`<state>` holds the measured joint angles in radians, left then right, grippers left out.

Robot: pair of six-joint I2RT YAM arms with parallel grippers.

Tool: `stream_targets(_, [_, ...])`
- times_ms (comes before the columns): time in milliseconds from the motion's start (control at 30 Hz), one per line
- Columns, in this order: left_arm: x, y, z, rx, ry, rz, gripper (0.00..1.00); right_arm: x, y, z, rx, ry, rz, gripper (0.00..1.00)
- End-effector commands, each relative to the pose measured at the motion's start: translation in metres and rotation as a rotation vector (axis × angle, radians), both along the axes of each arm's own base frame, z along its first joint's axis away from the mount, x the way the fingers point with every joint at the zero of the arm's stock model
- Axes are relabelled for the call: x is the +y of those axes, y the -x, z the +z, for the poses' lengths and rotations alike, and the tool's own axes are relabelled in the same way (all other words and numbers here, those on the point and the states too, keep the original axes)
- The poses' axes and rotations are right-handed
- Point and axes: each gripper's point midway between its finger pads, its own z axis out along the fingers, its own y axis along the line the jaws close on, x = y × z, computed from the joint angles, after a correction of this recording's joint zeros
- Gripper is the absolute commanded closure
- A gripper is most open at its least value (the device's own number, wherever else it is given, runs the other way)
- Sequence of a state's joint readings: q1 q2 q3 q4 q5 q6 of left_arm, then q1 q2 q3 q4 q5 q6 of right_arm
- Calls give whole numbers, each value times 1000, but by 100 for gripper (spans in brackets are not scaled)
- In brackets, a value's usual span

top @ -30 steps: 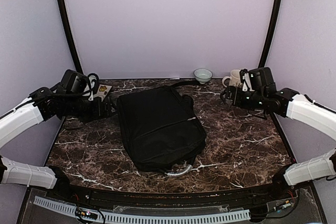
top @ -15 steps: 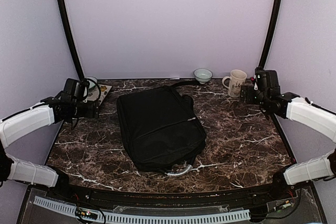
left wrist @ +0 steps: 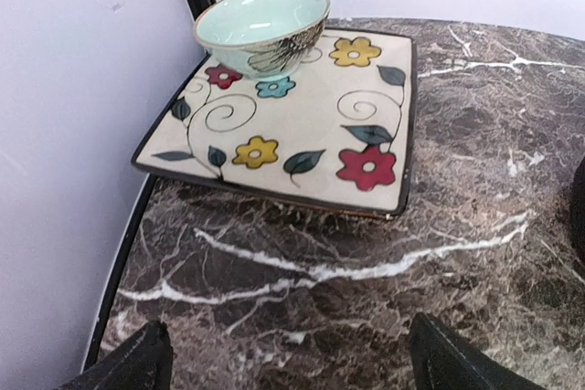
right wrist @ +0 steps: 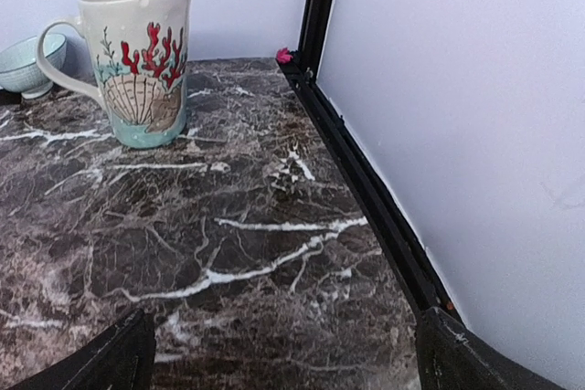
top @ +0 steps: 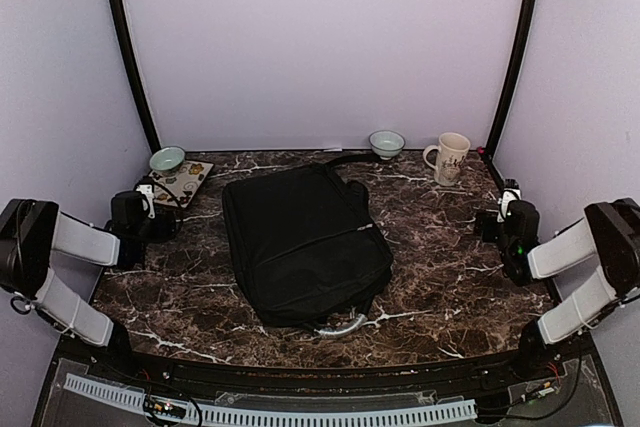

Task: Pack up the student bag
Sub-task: Reset both arms

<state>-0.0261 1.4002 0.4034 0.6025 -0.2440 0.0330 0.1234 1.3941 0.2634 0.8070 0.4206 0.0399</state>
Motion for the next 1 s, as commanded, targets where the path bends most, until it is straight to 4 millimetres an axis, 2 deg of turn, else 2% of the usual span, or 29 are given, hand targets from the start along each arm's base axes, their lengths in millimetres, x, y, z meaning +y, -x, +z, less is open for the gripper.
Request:
stream_targets(0, [-1,-30,43,-251,30,-26,7,-4,-36,51,-233,-19,31,0])
stream_targets(67, [-8,-34,34,-232,42,-76,9,-5,-40,42,-195,-78,95,0])
stream_targets(100, [-14,-34,36,-256,34,-113,9,-2,-36,45,-229,-99,143,0])
stream_targets(167, [-20,-27,34,-260,47,-149,7,2,-23,47,-290,-111,200,0])
stream_targets(233, [-25,-14,30,-304,48,-185,5,4,-19,47,-296,-107,212,0])
stream_targets(300, [-22,-15,39,-355,38,-174,4,4,-23,47,-295,-109,212,0])
stream_targets(367, [-22,-14,33,-329,45,-172,2,3,-24,44,-273,-107,207,0])
stream_targets(400, [-22,-14,38,-362,34,-173,2,3,-24,43,-273,-108,209,0])
stream_targets(467, [-21,-13,35,-339,43,-163,2,4,-23,48,-296,-108,213,0])
stream_targets(967, [-20,-13,38,-356,37,-162,2,4,-25,45,-284,-106,213,0])
